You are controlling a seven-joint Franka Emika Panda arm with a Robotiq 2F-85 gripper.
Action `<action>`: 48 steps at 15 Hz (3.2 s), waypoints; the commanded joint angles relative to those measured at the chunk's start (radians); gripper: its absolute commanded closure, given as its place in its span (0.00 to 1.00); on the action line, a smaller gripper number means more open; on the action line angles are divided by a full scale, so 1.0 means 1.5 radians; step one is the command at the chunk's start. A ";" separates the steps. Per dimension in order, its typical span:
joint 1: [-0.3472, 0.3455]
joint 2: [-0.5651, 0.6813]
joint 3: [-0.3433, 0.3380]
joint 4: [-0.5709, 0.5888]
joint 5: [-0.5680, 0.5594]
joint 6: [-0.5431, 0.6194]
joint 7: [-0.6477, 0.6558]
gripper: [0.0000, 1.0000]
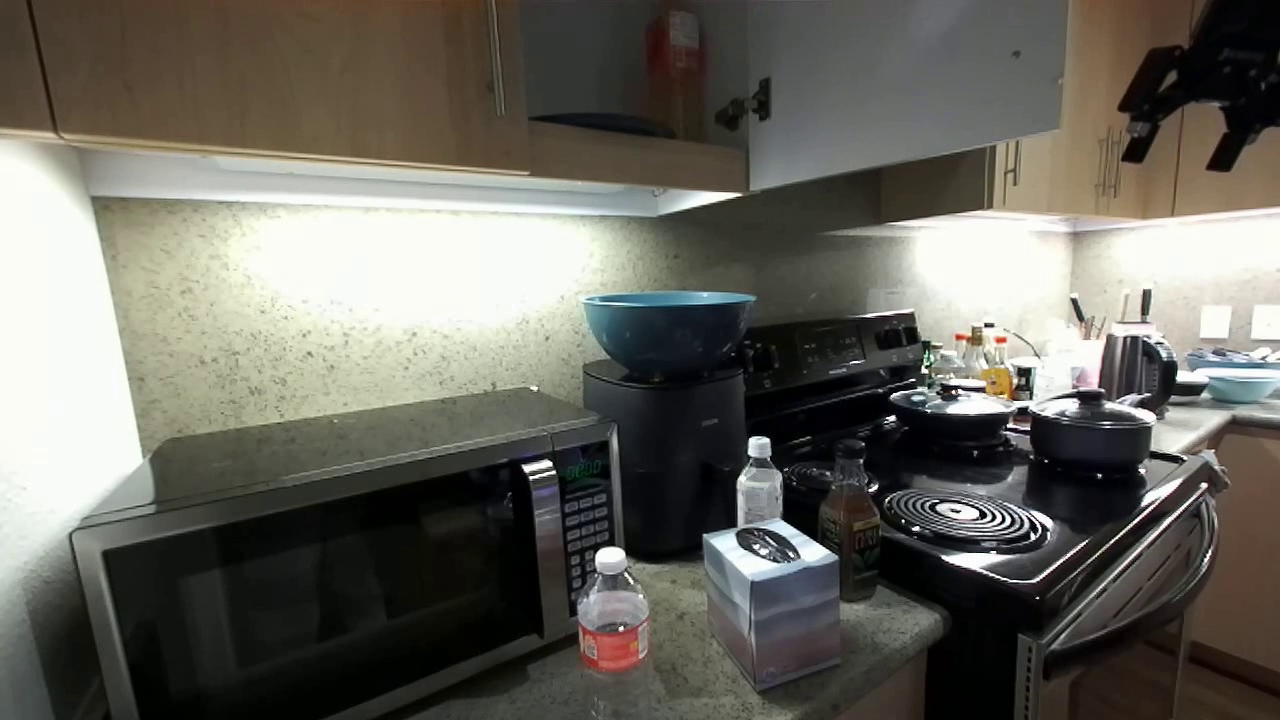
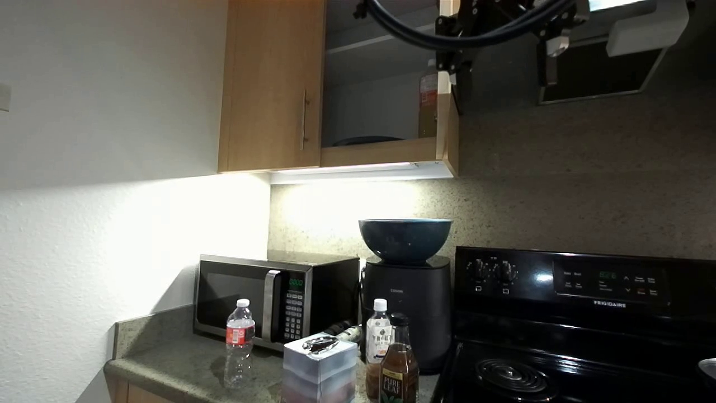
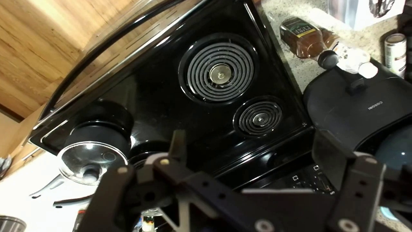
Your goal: Close the drawer
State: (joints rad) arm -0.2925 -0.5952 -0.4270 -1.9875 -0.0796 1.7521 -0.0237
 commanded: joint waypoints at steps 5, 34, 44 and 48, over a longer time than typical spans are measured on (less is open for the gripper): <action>0.016 0.079 -0.026 0.091 0.048 0.030 -0.066 0.00; 0.146 0.141 0.036 0.215 0.265 -0.209 -0.223 0.00; 0.088 0.136 0.025 0.205 0.211 -0.161 -0.198 0.00; 0.106 0.137 0.012 0.213 0.308 -0.078 -0.231 0.00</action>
State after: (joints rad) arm -0.1514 -0.3928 -0.3933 -1.6789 0.2919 1.5610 -0.3161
